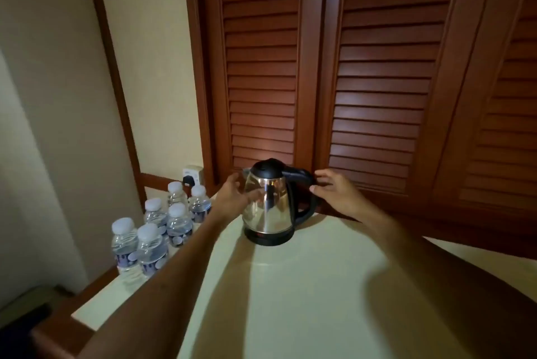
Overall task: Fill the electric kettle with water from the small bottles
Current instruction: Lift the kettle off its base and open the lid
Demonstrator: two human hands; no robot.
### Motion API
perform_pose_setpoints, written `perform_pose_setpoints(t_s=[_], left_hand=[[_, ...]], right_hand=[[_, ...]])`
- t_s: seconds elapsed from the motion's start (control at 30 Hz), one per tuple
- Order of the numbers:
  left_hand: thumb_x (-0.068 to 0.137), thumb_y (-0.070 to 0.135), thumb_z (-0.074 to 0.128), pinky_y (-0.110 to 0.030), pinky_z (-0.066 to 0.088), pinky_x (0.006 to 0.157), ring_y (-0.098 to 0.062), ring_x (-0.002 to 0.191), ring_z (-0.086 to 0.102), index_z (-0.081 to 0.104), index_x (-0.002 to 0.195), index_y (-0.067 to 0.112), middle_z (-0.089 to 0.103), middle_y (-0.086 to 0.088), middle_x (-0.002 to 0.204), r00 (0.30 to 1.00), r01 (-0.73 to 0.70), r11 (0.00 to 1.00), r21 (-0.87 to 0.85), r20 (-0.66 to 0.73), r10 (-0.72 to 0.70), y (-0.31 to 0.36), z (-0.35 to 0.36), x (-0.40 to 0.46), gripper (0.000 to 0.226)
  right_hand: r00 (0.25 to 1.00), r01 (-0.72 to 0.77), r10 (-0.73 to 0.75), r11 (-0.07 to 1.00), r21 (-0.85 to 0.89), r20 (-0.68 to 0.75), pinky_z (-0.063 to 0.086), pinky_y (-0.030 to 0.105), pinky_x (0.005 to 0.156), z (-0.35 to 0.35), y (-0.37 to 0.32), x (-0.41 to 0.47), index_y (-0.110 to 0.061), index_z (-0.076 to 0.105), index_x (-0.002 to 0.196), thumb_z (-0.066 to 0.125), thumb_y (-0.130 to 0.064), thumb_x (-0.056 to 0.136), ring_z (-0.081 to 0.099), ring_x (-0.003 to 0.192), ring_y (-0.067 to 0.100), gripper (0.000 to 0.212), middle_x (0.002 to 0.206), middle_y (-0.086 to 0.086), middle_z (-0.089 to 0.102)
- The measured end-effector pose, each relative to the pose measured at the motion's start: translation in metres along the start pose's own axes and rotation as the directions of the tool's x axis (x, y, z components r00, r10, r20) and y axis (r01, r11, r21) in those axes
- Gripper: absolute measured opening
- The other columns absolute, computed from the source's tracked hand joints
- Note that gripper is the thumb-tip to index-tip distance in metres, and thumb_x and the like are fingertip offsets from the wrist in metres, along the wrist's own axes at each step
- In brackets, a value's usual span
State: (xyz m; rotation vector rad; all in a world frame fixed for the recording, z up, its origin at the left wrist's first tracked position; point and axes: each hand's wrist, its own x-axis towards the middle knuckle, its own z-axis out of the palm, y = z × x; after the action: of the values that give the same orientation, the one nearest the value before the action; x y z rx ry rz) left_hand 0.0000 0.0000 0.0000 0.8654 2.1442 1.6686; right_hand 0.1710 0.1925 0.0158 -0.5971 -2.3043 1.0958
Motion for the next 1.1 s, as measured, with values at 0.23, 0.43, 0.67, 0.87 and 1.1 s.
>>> perform_pose_setpoints(t_s=[0.23, 0.43, 0.67, 0.87, 1.1], left_hand=[[0.078, 0.027, 0.083, -0.017, 0.041, 0.075, -0.016, 0.115, 0.054, 0.044, 0.132, 0.024, 0.059, 0.010, 0.115, 0.989, -0.049, 0.998, -0.047, 0.134, 0.055, -0.025, 0.000, 0.020, 0.066], [0.067, 0.021, 0.090, -0.027, 0.043, 0.095, -0.010, 0.120, 0.053, 0.042, 0.143, 0.020, 0.058, 0.008, 0.128, 0.986, -0.076, 0.980, -0.186, 0.132, 0.102, -0.044, 0.004, 0.036, 0.090], [0.065, 0.021, 0.091, -0.027, 0.051, 0.092, -0.008, 0.111, 0.064, 0.061, 0.119, 0.032, 0.070, 0.008, 0.116, 0.973, -0.179, 0.957, -0.229, 0.103, 0.207, -0.035, 0.004, 0.043, 0.063], [0.062, 0.023, 0.093, -0.025, 0.049, 0.095, 0.004, 0.107, 0.062, 0.059, 0.112, 0.042, 0.070, 0.015, 0.111, 0.959, -0.246, 0.942, -0.227, 0.081, 0.270, -0.006, 0.003, 0.022, 0.064], [0.067, 0.016, 0.089, -0.014, 0.044, 0.083, 0.010, 0.102, 0.056, 0.054, 0.114, 0.042, 0.061, 0.025, 0.106, 0.963, -0.214, 0.942, -0.257, 0.105, 0.248, 0.003, 0.027, -0.061, 0.064]], right_hand=[[0.980, 0.004, 0.034, 0.982, 0.187, -0.196, 0.054, 0.034, 0.083, 0.024, 0.011, -0.001, -0.016, 0.058, 0.118, 0.062, -0.007, 0.088, 0.064, 0.099, 0.018, 0.032, 0.112, 0.005, 0.065], [0.953, -0.009, 0.059, 0.986, 0.166, -0.297, 0.052, 0.043, 0.092, 0.034, 0.013, -0.002, -0.016, 0.058, 0.126, 0.063, -0.007, 0.088, 0.063, 0.105, 0.020, 0.040, 0.117, 0.005, 0.066], [0.944, 0.018, 0.035, 0.987, 0.159, -0.327, 0.053, 0.039, 0.090, 0.023, -0.004, -0.004, -0.014, 0.059, 0.125, 0.064, -0.005, 0.086, 0.063, 0.105, 0.015, 0.040, 0.115, 0.003, 0.067], [0.933, 0.096, -0.033, 0.983, 0.159, -0.358, 0.058, 0.024, 0.075, -0.001, -0.021, -0.027, -0.015, 0.060, 0.123, 0.065, -0.003, 0.086, 0.067, 0.096, 0.011, 0.039, 0.109, 0.001, 0.069], [0.933, 0.092, -0.025, 0.981, 0.171, -0.359, 0.057, 0.023, 0.074, -0.027, -0.011, -0.101, -0.016, 0.063, 0.119, 0.066, -0.001, 0.083, 0.070, 0.087, 0.008, 0.039, 0.102, -0.002, 0.072]])
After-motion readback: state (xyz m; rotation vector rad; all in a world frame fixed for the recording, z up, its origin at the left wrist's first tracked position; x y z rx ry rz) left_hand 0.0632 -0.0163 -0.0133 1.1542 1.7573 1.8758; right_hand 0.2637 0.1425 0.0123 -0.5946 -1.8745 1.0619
